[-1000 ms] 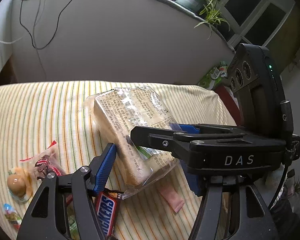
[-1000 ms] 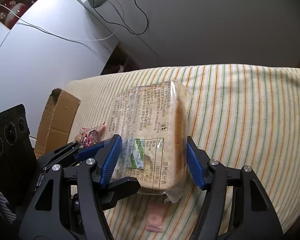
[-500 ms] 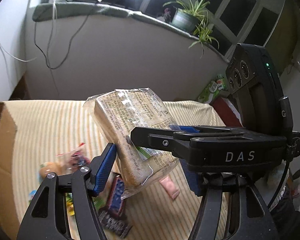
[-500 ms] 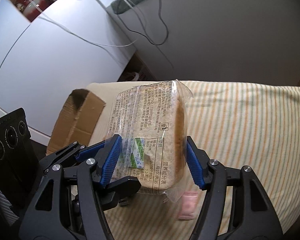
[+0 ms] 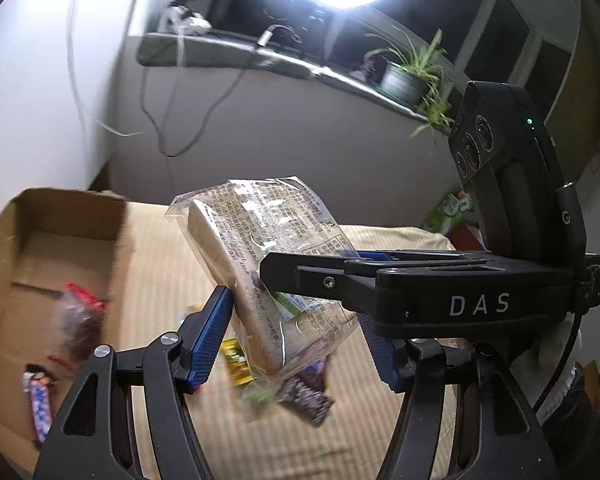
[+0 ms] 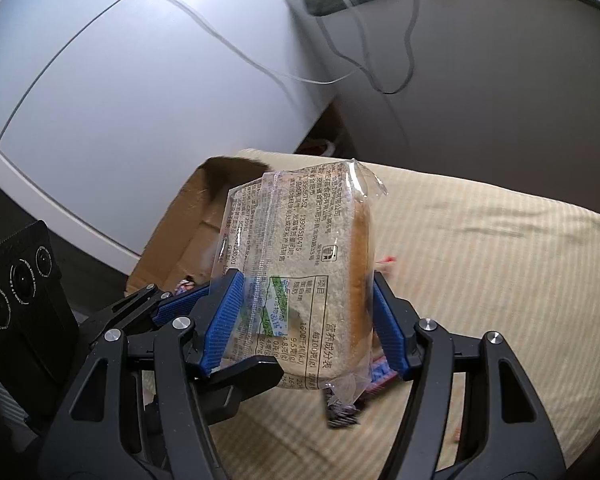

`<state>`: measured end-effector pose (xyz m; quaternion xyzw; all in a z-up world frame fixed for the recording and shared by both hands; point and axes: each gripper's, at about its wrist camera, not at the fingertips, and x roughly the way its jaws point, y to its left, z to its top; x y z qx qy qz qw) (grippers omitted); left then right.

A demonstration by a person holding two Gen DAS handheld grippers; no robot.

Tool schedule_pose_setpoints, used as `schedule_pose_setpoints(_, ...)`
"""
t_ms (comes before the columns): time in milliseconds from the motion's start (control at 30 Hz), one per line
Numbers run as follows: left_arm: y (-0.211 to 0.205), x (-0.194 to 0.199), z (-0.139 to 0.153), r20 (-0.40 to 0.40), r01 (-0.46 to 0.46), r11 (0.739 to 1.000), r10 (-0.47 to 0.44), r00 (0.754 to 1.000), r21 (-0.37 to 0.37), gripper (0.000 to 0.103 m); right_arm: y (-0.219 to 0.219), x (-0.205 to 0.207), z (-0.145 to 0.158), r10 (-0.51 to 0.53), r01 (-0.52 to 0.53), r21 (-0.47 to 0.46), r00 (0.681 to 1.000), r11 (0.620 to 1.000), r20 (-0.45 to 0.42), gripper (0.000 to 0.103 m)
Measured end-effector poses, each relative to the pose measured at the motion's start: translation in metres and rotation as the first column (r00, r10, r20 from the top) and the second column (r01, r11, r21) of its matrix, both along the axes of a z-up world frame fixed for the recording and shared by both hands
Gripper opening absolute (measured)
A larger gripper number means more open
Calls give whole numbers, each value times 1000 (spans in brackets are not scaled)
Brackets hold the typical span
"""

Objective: Organize snacks
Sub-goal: 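Carry the bread loaf with the right tool into the box and release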

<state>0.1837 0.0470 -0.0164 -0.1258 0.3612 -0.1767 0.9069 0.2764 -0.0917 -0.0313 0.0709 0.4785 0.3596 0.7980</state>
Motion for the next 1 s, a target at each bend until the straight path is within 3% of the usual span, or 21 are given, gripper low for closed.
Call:
schedule_pose_setpoints(533, 87, -36, -8, -7, -171, 985, 171, 985, -11, 63, 104, -24, -1, 155, -155, -2, 988, 988, -4, 66)
schedule_pose_setpoints(1000, 149, -57, -28, -80, -287, 958, 285, 955, -22, 63, 180, -35, -23, 267, -268, -35, 963, 963, -46, 66)
